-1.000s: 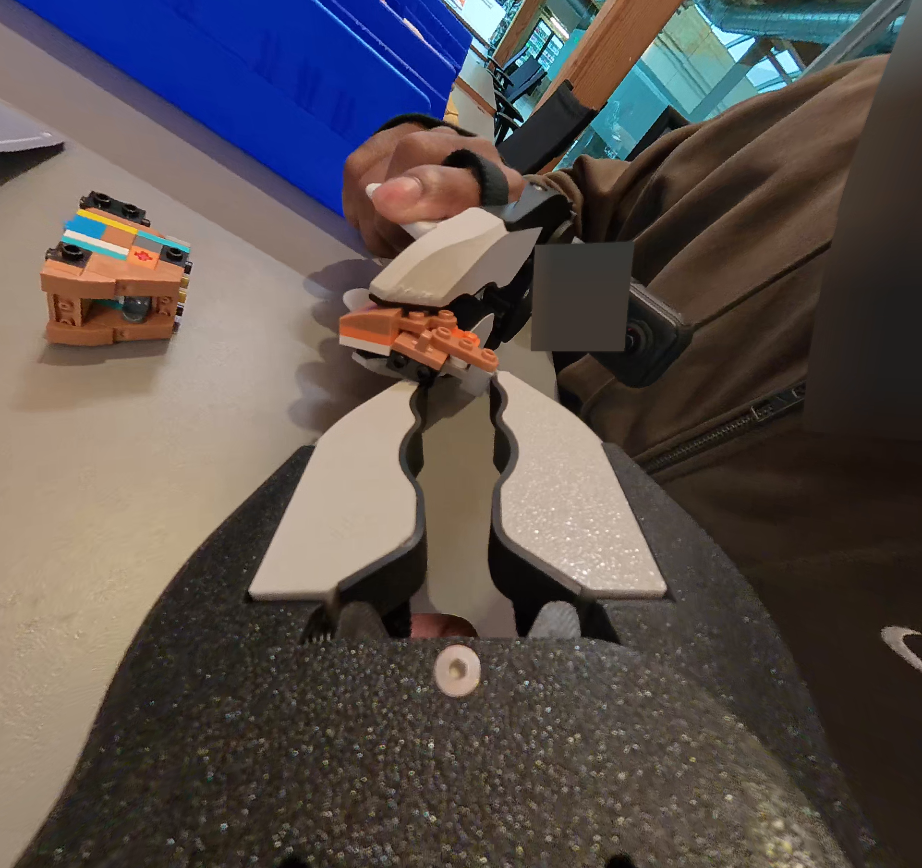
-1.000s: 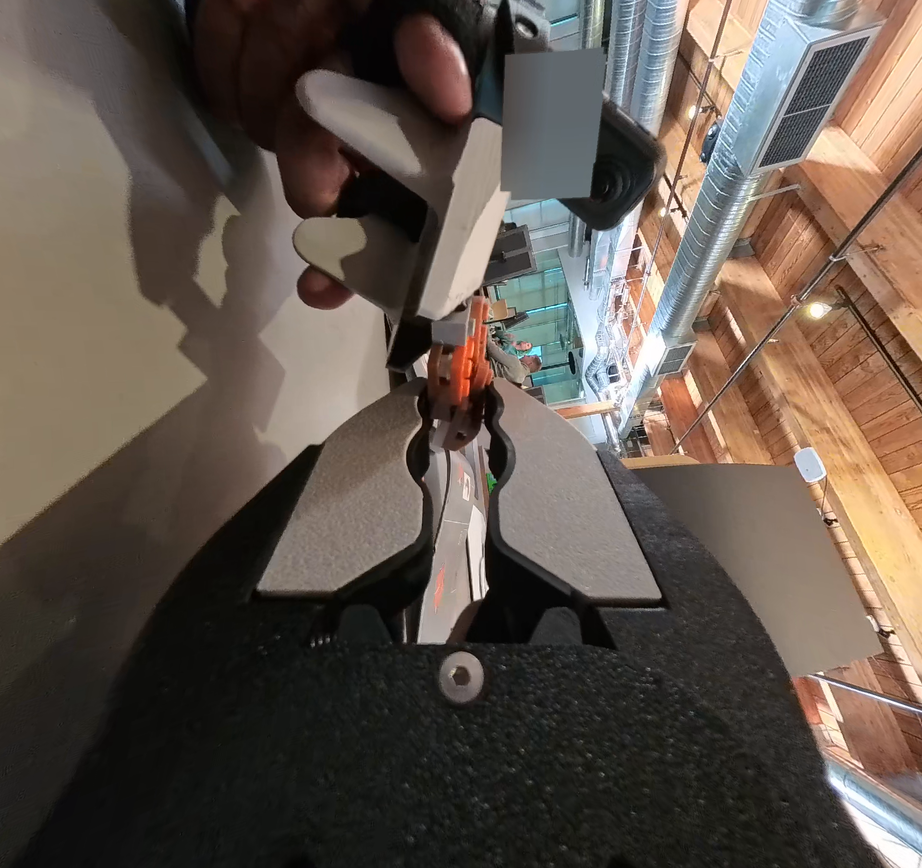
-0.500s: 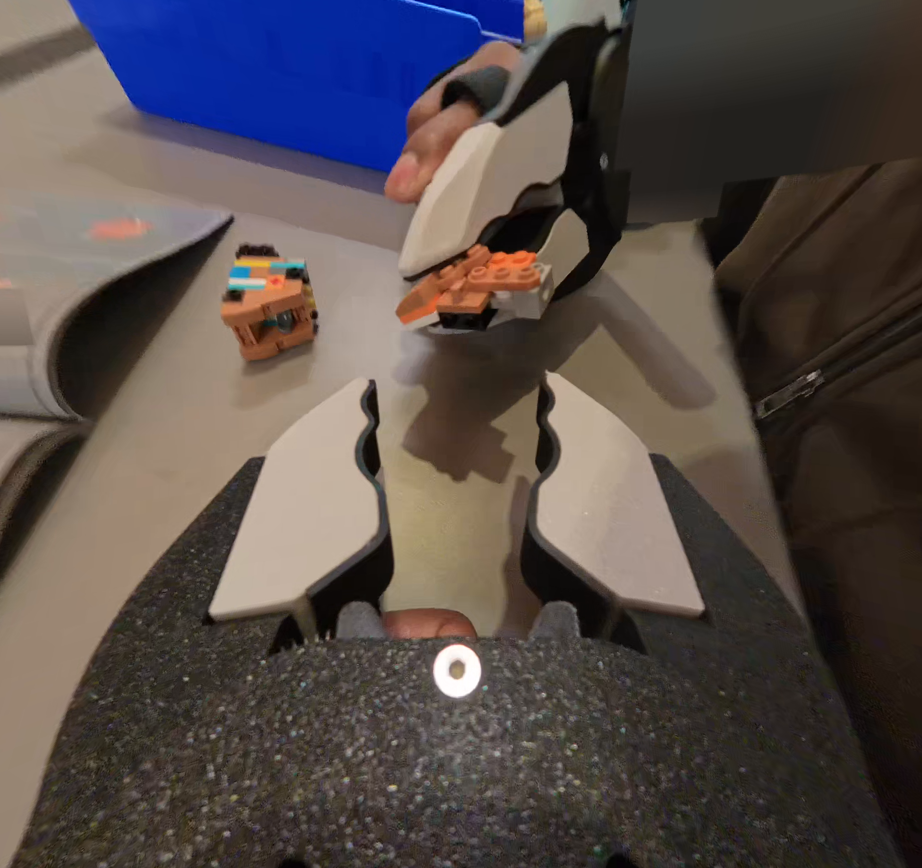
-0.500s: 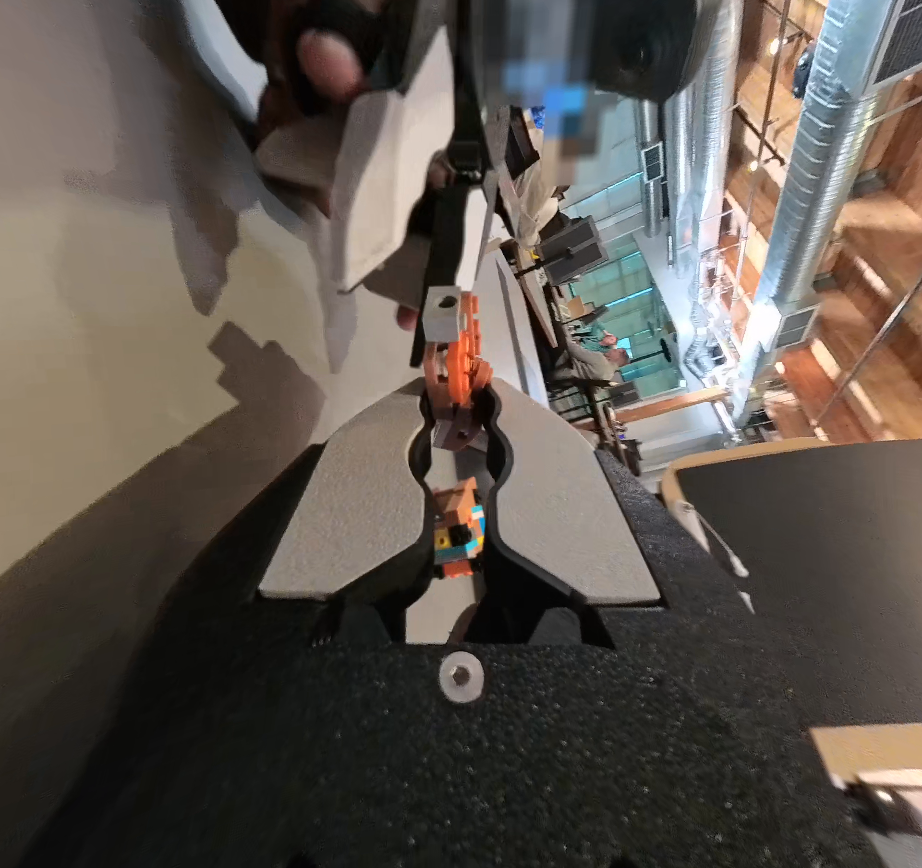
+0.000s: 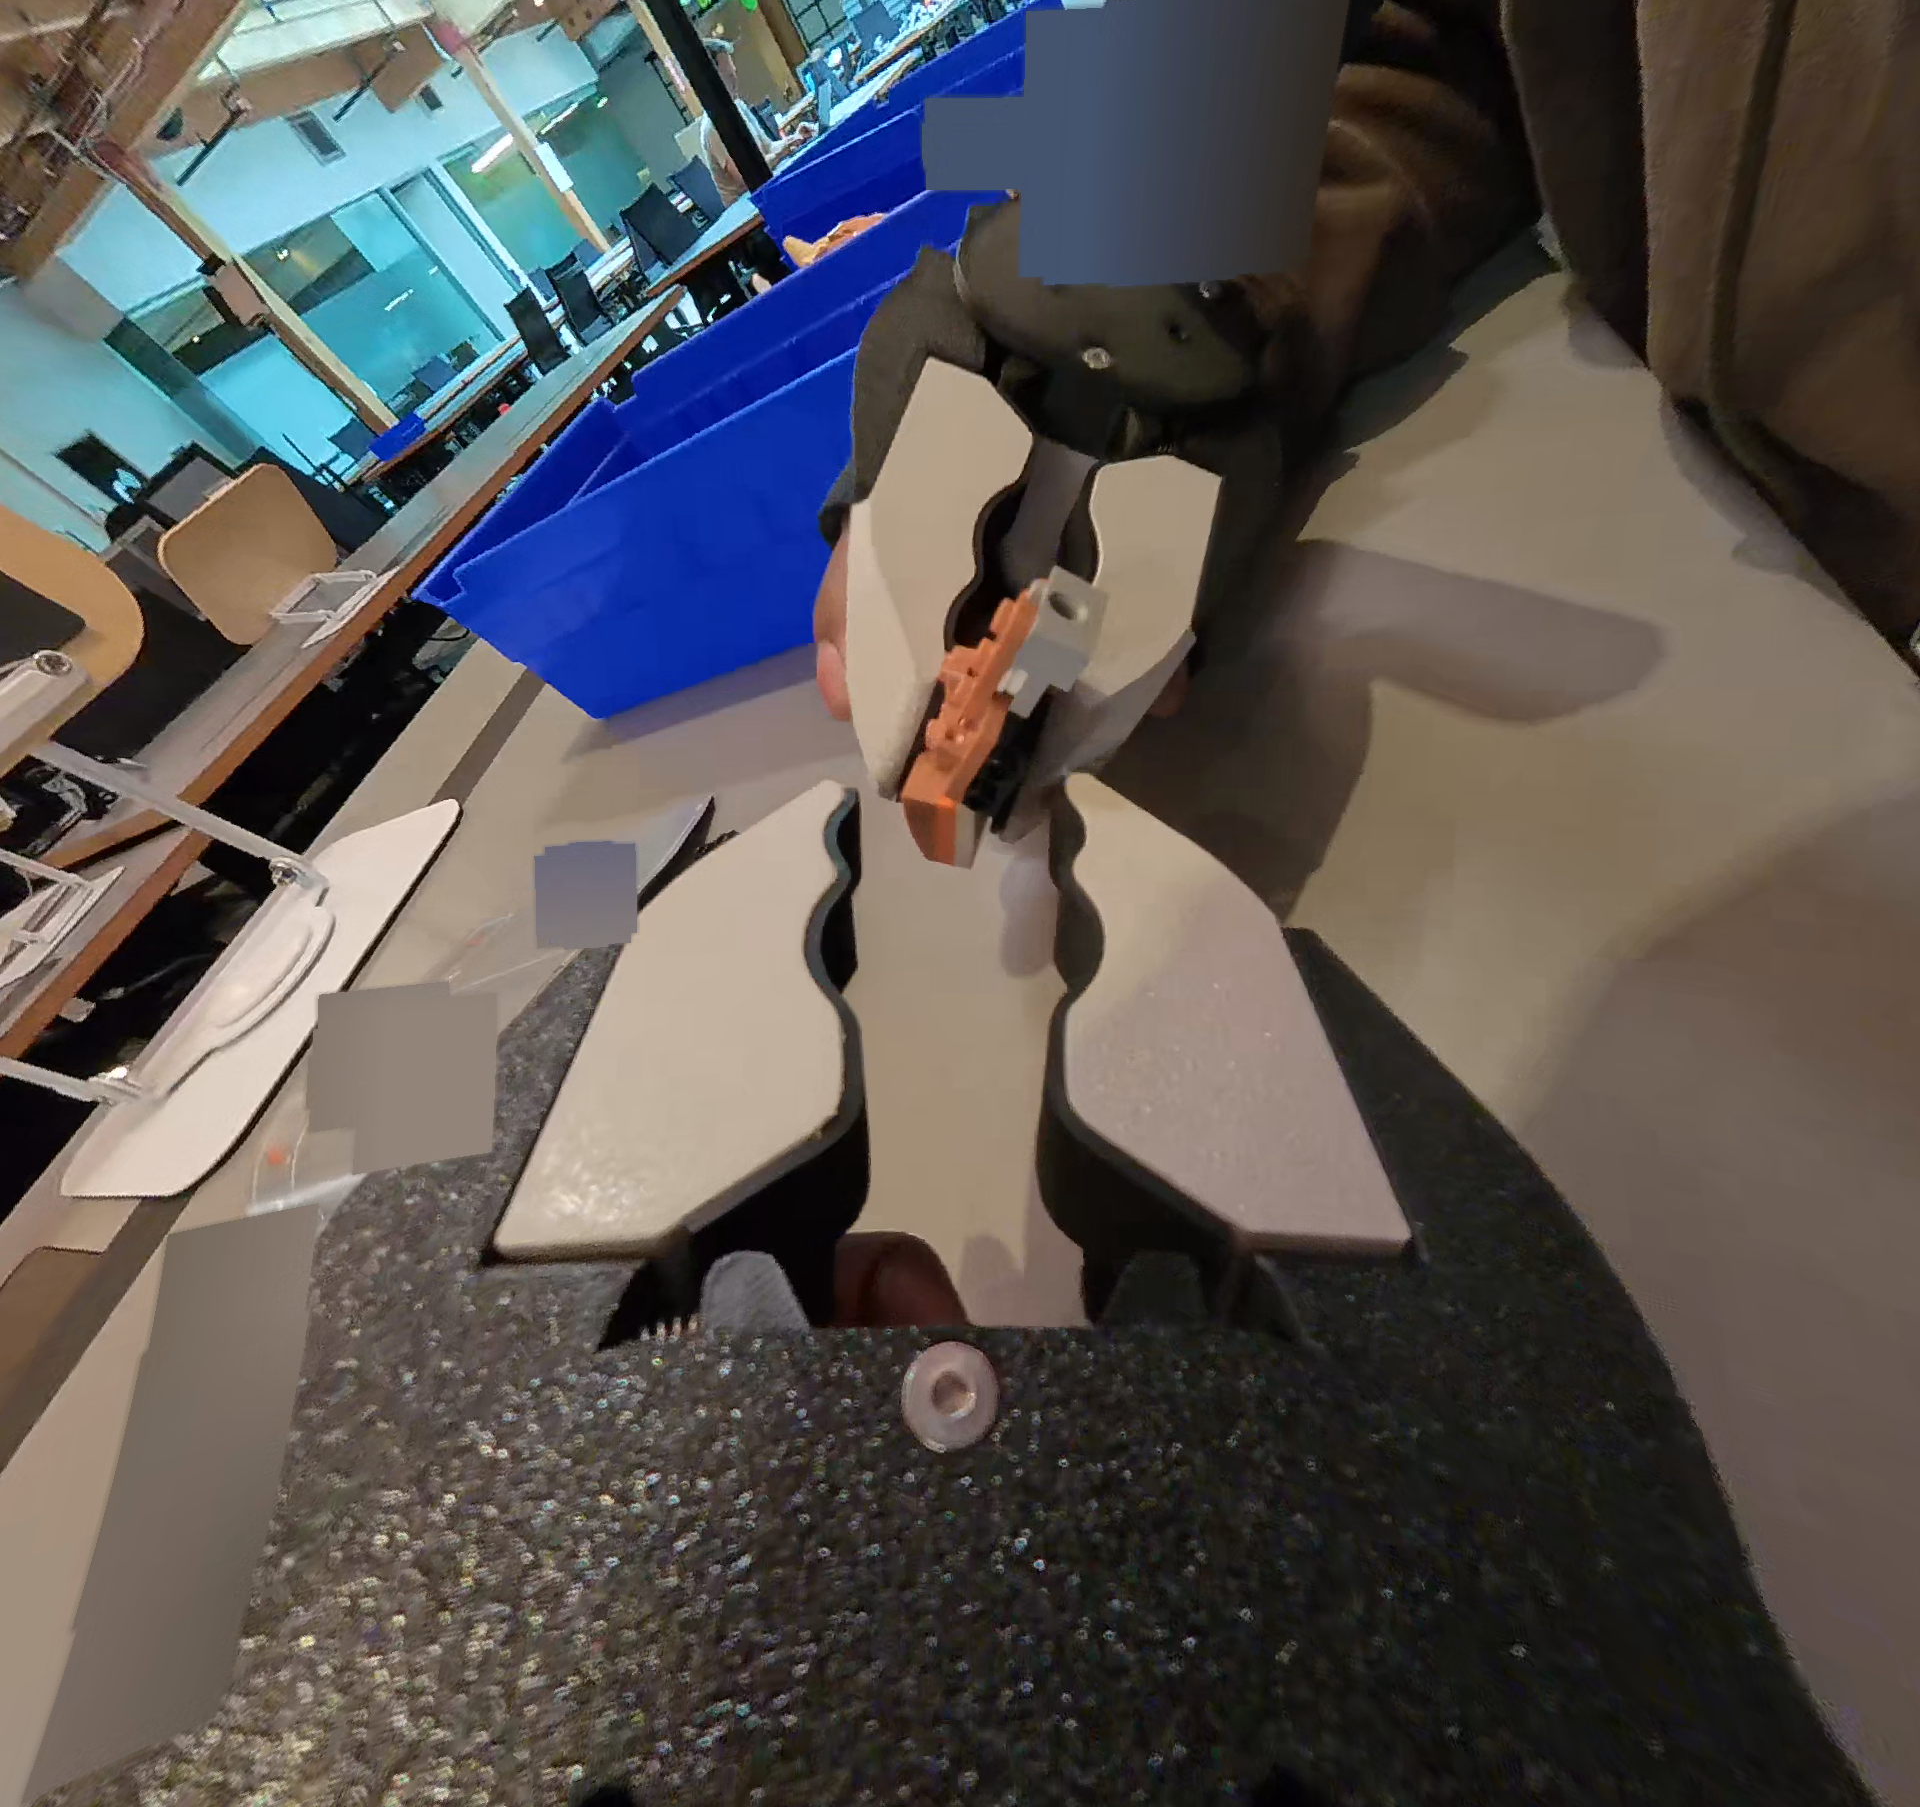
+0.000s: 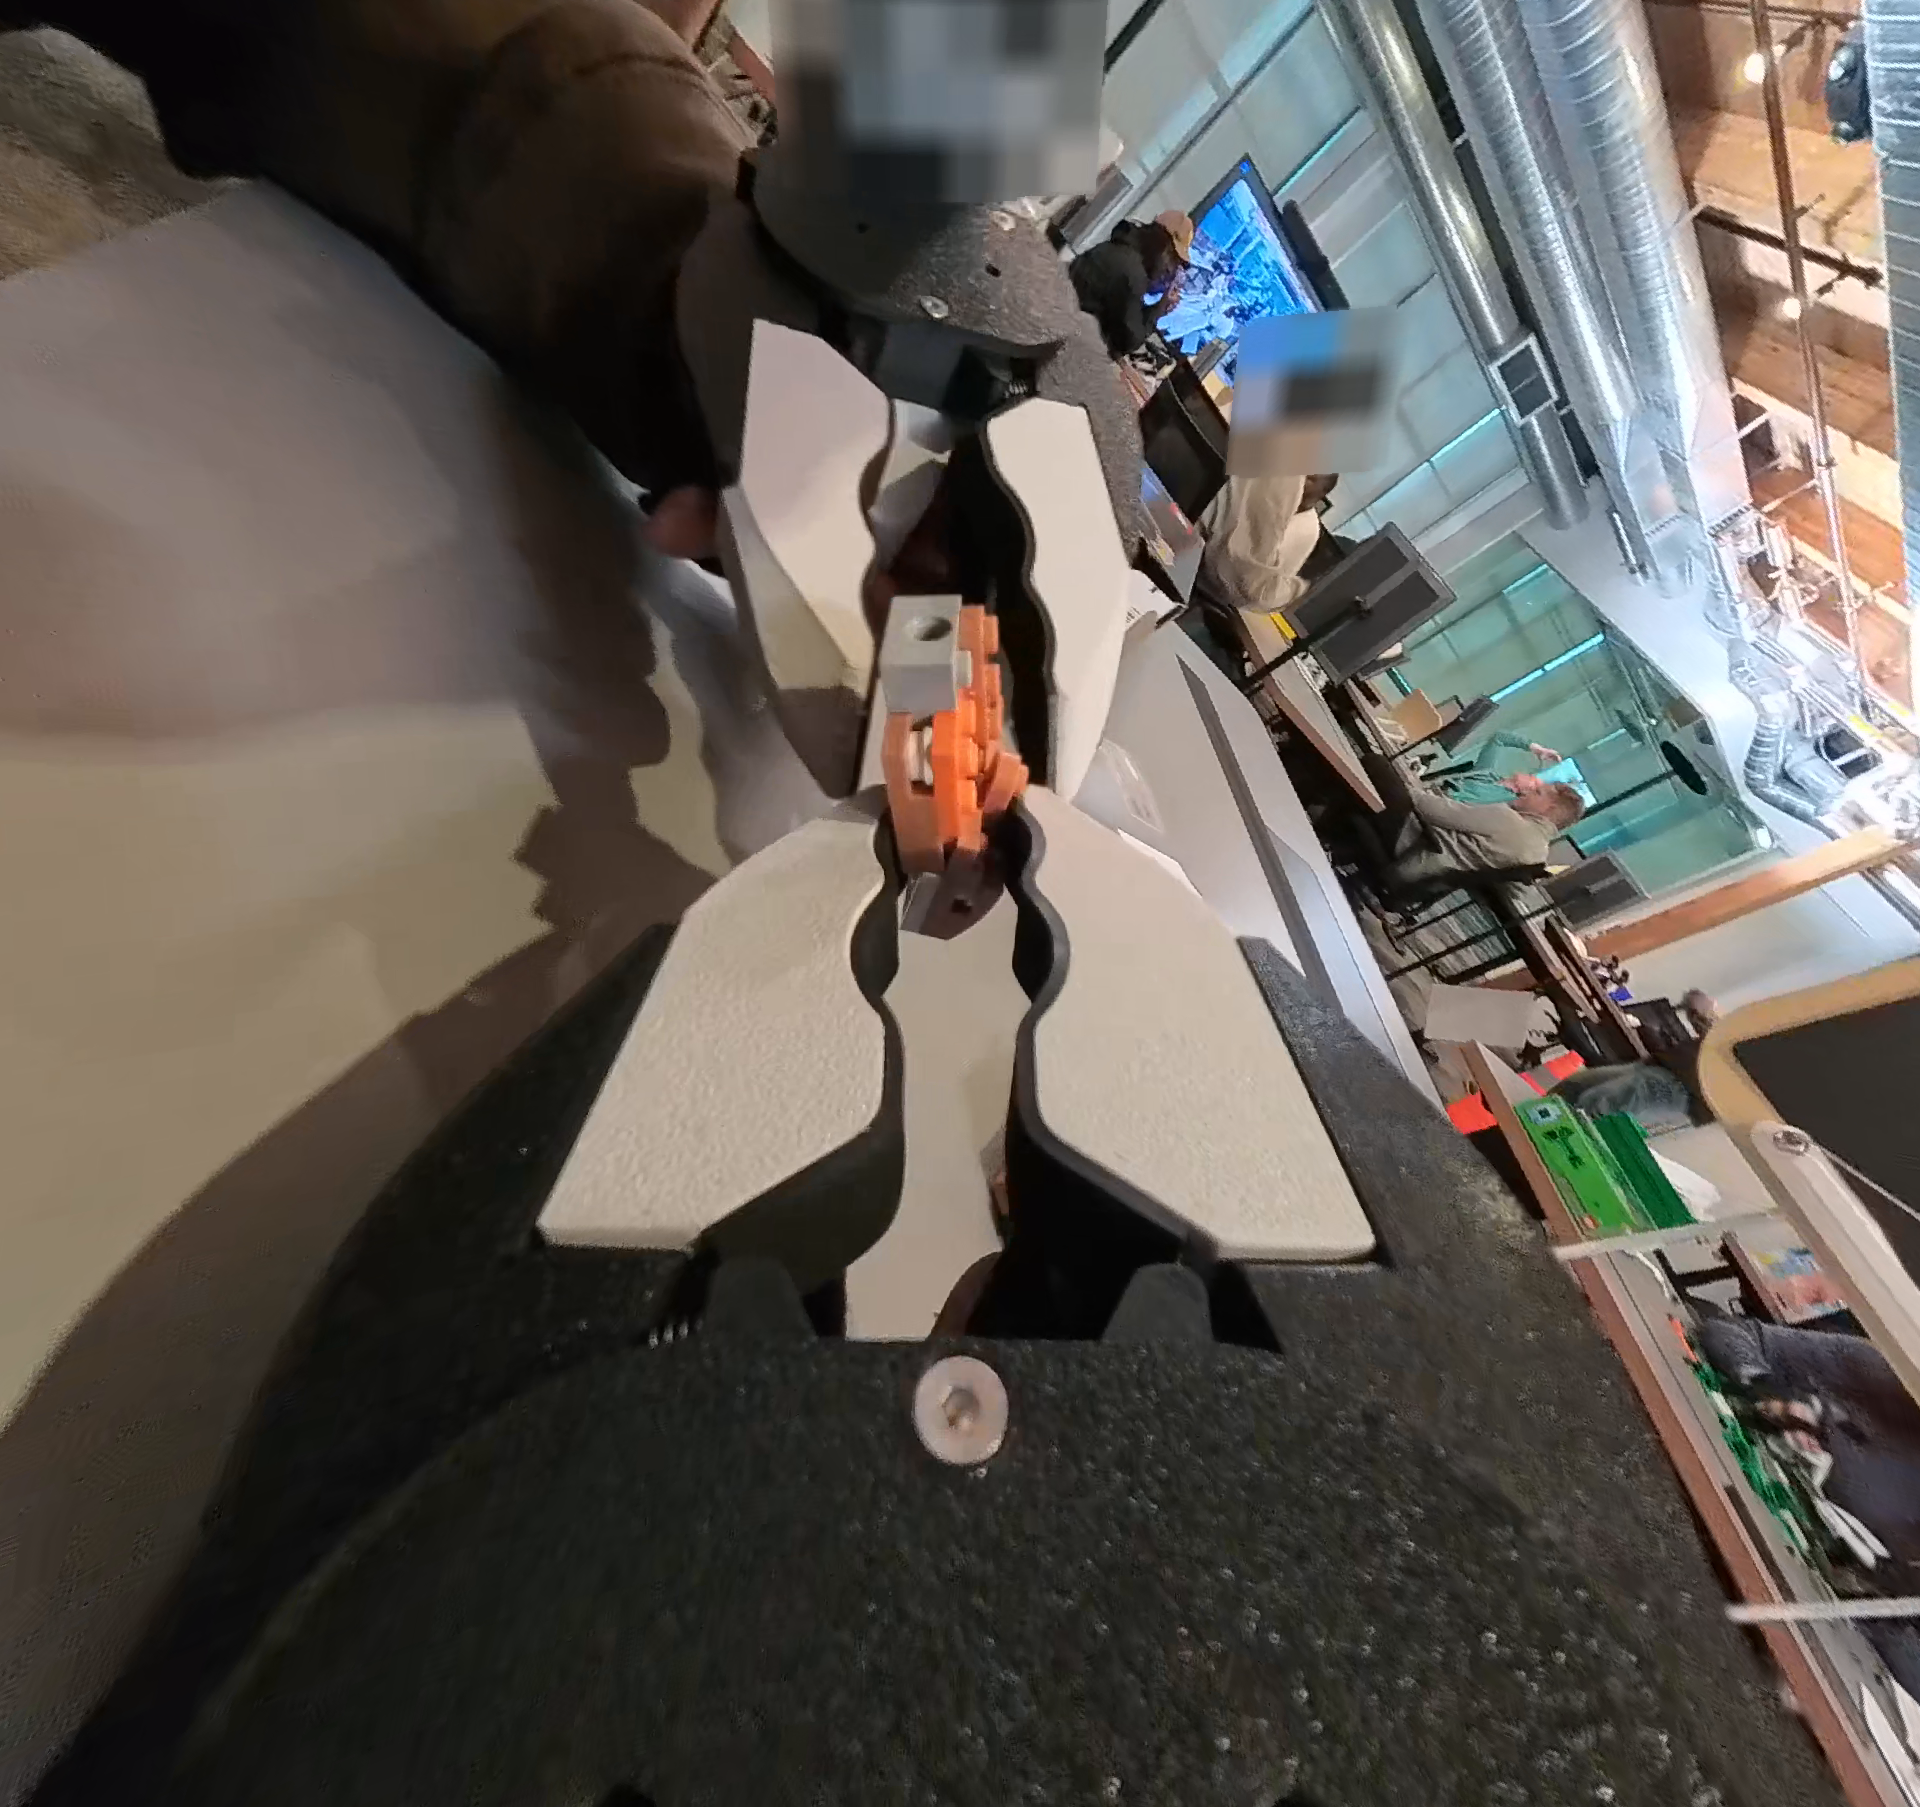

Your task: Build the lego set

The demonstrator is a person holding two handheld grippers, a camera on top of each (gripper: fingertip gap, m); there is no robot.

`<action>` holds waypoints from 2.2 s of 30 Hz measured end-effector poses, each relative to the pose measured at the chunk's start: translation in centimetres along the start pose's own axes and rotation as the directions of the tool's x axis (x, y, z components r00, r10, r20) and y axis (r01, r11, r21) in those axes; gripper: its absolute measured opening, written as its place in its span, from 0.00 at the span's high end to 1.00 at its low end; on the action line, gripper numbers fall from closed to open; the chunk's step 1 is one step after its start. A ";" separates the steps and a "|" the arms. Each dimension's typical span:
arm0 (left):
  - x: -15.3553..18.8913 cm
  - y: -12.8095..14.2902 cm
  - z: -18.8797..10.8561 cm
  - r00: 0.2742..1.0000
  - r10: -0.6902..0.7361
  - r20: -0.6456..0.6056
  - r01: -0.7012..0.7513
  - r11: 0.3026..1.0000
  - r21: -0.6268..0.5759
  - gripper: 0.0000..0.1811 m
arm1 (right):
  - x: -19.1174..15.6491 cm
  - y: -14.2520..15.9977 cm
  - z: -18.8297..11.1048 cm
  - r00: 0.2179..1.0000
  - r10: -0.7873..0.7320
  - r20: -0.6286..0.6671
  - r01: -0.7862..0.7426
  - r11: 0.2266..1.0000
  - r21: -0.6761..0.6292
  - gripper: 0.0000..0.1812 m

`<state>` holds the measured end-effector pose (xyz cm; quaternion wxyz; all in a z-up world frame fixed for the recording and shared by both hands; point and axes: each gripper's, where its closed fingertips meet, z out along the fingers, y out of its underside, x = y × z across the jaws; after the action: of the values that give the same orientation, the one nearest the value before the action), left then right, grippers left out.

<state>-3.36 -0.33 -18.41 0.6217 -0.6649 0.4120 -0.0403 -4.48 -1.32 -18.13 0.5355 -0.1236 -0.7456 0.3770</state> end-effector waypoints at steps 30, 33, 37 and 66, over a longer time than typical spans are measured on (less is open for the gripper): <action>-0.2 -0.8 -0.6 0.952 0.263 0.158 -0.263 0.965 -0.018 0.86 | 0.2 1.2 0.2 0.998 -0.065 -0.014 0.064 0.994 -0.084 0.91; 0.4 -0.8 -0.2 0.931 0.333 0.151 -0.331 0.943 -0.039 0.89 | 0.0 1.3 0.3 0.998 -0.068 -0.001 0.068 0.993 -0.092 0.91; 0.7 -0.5 0.1 0.916 0.375 0.142 -0.368 0.927 -0.073 0.91 | -0.3 1.5 0.3 0.997 -0.083 0.008 0.083 0.991 -0.104 0.91; 0.7 0.6 0.7 0.954 0.277 0.114 -0.260 0.955 -0.143 0.91 | -0.3 2.7 0.3 0.933 -0.360 -0.013 0.349 0.913 -0.213 0.91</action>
<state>-2.82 -0.17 -19.41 0.6038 -0.6420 0.4582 0.1152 -5.27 0.26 -20.28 0.5983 -0.0510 -0.7766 0.1906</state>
